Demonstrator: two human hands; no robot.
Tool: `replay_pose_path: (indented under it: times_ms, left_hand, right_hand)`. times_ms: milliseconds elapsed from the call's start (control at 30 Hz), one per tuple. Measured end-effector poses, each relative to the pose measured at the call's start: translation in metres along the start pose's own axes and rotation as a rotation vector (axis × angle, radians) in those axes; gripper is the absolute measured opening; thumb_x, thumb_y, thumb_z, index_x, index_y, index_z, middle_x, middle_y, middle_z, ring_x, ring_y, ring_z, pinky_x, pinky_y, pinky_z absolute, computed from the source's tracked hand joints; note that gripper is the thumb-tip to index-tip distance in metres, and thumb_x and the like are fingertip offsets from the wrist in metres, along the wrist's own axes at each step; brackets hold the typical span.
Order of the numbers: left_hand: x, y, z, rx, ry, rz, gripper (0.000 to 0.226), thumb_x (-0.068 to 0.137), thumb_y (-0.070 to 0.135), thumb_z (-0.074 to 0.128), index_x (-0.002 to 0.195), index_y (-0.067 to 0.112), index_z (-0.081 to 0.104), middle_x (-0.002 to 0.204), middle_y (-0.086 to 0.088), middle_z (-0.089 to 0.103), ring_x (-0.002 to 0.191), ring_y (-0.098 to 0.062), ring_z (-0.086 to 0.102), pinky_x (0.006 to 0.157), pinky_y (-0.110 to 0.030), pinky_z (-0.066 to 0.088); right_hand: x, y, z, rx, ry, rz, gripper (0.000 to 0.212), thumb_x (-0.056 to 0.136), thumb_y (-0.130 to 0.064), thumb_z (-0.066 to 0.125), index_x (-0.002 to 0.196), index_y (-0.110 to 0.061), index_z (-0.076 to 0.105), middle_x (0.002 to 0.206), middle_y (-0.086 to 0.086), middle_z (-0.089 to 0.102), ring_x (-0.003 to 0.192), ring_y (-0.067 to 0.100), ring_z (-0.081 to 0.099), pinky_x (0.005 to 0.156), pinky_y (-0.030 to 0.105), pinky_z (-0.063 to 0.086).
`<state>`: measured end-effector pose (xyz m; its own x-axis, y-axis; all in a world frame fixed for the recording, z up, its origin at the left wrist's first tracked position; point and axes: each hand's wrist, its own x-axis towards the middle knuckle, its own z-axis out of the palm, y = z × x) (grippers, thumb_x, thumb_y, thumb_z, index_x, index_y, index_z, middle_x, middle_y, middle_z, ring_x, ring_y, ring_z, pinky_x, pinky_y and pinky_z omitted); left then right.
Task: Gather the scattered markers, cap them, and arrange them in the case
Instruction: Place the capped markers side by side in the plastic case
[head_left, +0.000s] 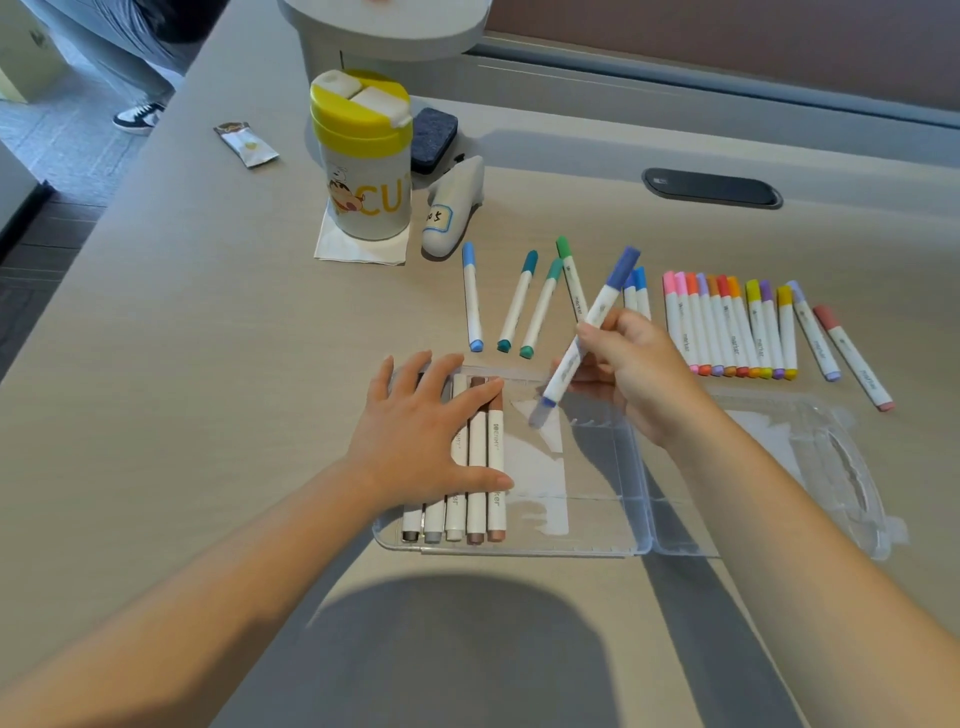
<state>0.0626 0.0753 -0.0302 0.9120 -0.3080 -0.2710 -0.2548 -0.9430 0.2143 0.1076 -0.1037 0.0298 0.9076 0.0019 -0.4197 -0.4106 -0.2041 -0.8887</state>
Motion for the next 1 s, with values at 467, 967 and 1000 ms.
replay_pose_path:
  times_ms: [467,967,1000]
  left_hand:
    - [-0.006,-0.003,-0.02,-0.198,-0.056,-0.012,0.09,0.078,0.057,0.057,0.146,0.029,0.006,0.154,0.001,0.005,0.142,-0.021,0.002,0.115,-0.038,0.01]
    - [0.0,0.013,0.001,0.067,-0.043,0.015,0.102,0.05,0.094,0.013,0.139,0.051,-0.013,0.155,0.002,-0.012,0.142,-0.031,-0.015,0.111,-0.057,-0.011]
    - [0.001,0.013,0.0,0.071,-0.049,0.009,0.097,0.057,0.091,0.021,0.139,0.05,-0.012,0.155,0.002,-0.012,0.142,-0.031,-0.015,0.111,-0.057,-0.011]
  right_hand:
    - [-0.024,0.034,0.023,-0.377,-0.252,0.159,0.018,0.083,-0.008,0.063,0.071,-0.011,0.051,0.077,0.007,0.067,0.064,0.015,0.063,0.056,0.02,0.052]
    - [0.015,0.029,-0.018,-0.391,0.368,-0.161,0.025,0.085,-0.015,0.063,0.108,-0.008,0.054,0.096,-0.001,0.053,0.091,0.013,0.05,0.077,0.023,0.04]
    - [0.02,0.028,-0.02,-0.401,0.408,-0.167,0.028,0.086,-0.014,0.062,0.111,-0.007,0.053,0.101,0.001,0.052,0.093,0.012,0.048,0.079,0.022,0.039]
